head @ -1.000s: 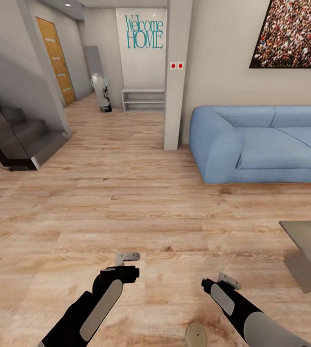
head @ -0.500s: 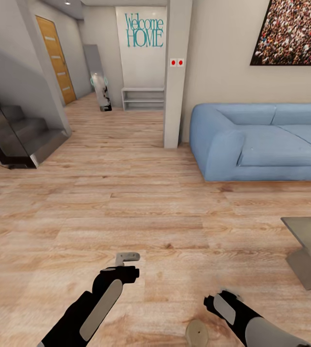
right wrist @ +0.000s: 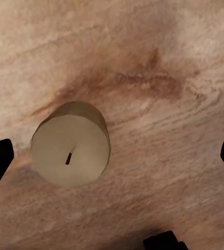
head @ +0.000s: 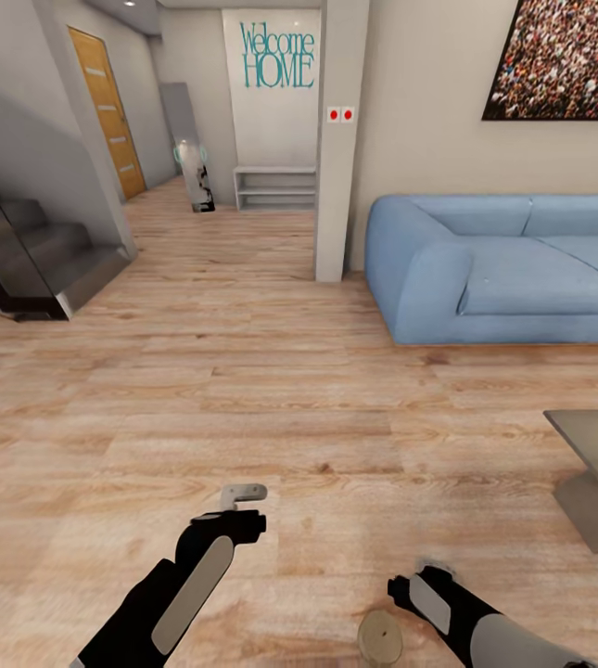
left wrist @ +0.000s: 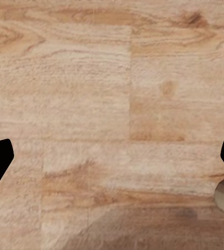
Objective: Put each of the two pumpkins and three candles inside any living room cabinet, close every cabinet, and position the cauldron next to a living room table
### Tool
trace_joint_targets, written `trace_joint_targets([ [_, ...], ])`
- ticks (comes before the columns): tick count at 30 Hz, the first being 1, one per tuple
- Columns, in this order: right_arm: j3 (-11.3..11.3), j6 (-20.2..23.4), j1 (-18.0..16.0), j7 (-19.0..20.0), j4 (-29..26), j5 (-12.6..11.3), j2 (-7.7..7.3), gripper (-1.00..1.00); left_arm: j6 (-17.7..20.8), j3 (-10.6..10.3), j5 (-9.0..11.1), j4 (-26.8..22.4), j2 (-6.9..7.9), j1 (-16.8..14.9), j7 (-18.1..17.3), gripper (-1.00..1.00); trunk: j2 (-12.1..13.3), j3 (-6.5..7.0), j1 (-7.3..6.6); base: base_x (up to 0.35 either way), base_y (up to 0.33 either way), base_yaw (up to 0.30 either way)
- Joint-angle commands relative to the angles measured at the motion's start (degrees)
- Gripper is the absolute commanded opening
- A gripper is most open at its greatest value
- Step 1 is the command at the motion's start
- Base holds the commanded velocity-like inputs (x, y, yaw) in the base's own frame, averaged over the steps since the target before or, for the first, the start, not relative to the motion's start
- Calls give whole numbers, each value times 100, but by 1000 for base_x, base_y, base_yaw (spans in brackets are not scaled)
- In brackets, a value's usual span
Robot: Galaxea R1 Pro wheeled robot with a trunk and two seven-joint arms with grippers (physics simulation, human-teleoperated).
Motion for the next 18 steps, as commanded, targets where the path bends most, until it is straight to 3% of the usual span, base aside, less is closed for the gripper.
trace_joint_targets([
  [1,201,29,-2,171,-18,-31,7,100,2,-8,57,-23,9,-6,62,100,-4,-5,0,0,0,0],
  [6,391,6,-2,385,-13,-20,92,100,2,-5,59,-43,5,-7,63,100,-4,-5,0,0,0,0],
  [18,442,-84,-2,420,-17,-8,225,100,2,-26,53,-43,-5,-7,62,100,-4,-5,0,0,0,0],
])
